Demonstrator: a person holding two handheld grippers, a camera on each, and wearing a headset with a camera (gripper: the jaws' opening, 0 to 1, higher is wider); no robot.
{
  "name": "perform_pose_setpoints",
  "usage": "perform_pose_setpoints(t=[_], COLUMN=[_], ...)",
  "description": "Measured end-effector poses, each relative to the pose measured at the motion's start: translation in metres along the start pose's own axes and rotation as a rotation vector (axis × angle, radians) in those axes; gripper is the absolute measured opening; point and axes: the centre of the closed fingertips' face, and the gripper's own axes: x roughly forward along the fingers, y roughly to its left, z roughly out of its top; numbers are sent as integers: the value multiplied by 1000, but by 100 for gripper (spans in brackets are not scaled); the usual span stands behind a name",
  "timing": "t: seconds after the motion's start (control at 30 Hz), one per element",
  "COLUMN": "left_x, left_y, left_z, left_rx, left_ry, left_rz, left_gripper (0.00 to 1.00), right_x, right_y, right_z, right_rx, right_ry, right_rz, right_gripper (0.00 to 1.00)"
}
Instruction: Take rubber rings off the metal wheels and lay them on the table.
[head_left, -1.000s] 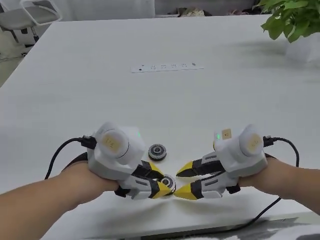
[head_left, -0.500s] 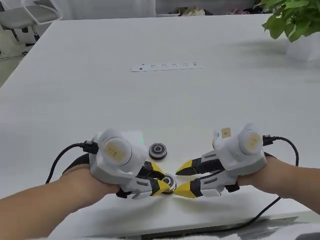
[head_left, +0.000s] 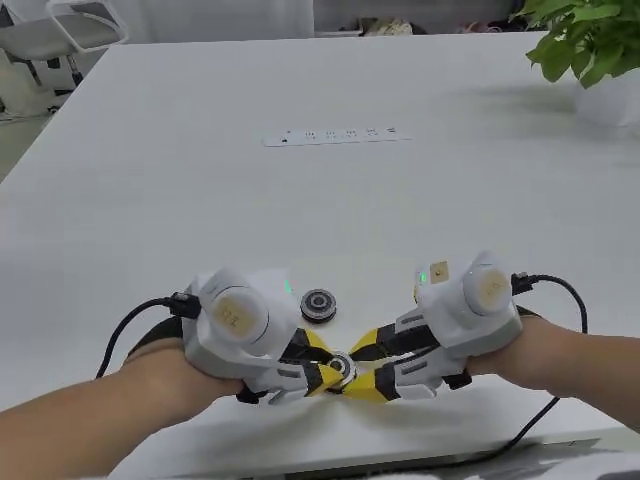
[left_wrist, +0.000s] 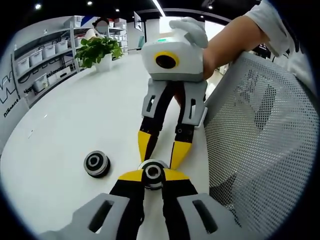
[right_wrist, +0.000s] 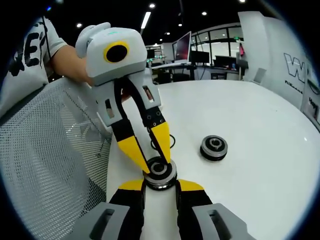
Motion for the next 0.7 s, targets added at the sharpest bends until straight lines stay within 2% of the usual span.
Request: perform_pose_setpoints(t=[0.5,0.7], left_x=[0,0], left_y=[-1,-1], left_z=[0,0], left_rx=[-7,-8], left_ry=[-1,-1], left_rz=[17,20], left_gripper=[8,8], right_x=[-5,-7], right_y=[0,-1], right_z=[-4,-7], right_rx=[29,55], right_ry=[12,27], right_rz=[-16,-22], right_gripper=[12,4])
